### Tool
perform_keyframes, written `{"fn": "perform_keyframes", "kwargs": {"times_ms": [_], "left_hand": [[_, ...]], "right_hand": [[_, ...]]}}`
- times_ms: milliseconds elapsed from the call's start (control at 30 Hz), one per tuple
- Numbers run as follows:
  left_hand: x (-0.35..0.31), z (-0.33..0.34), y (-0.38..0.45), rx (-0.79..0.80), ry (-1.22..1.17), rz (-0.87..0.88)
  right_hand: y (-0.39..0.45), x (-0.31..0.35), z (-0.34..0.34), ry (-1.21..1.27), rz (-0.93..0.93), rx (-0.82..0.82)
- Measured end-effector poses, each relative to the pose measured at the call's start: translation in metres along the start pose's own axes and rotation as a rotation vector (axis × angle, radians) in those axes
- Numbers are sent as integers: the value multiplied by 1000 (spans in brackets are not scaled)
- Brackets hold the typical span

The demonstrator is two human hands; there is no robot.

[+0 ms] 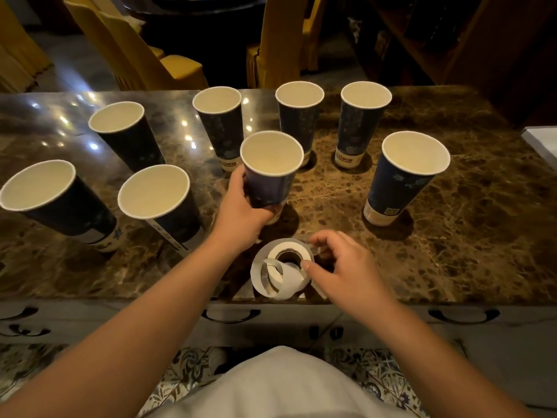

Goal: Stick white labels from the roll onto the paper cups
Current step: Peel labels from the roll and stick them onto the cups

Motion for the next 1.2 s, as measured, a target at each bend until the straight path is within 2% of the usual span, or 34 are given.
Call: {"fn": "perform_keyframes", "kwargs": {"times_ms": [200,367,433,500,600,700,800,900,1000,1200], "left_hand": [[17,1,1,-38,26,-66],[20,4,-9,-16,27,-112],[20,0,-25,-72,35,-127],[15,-6,-46,-143,67,-53],[5,-15,-72,-162,162,156],[2,-16,-88,-76,332,412],[6,-7,-97,90,447,554],[15,6,-94,262,548,542],[19,15,-88,328,614,544],[8,17,-74,329,381,415]], "right_hand": [[-5,6,11,-108,-166,82],[-9,10,22,-294,-283,274],[-9,9,26,-329,-279,314],[-8,8,29,-368,-276,323],[-4,6,34,-389,-280,292],[1,5,35,-258,-330,207],[3,-2,32,-137,-361,177],[2,-10,29,-23,-307,226],[6,-17,20,160,-204,247],[11,-26,-4,579,19,110]]}}
Point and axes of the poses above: each hand's wrist, its own y-axis towards the middle knuckle, its own z-axis out of the palm, x = y × z, the point moved 7 cm from there along y, towards the middle knuckle, and after that the axes turned 10 degrees about y, right-handed, at the moved point
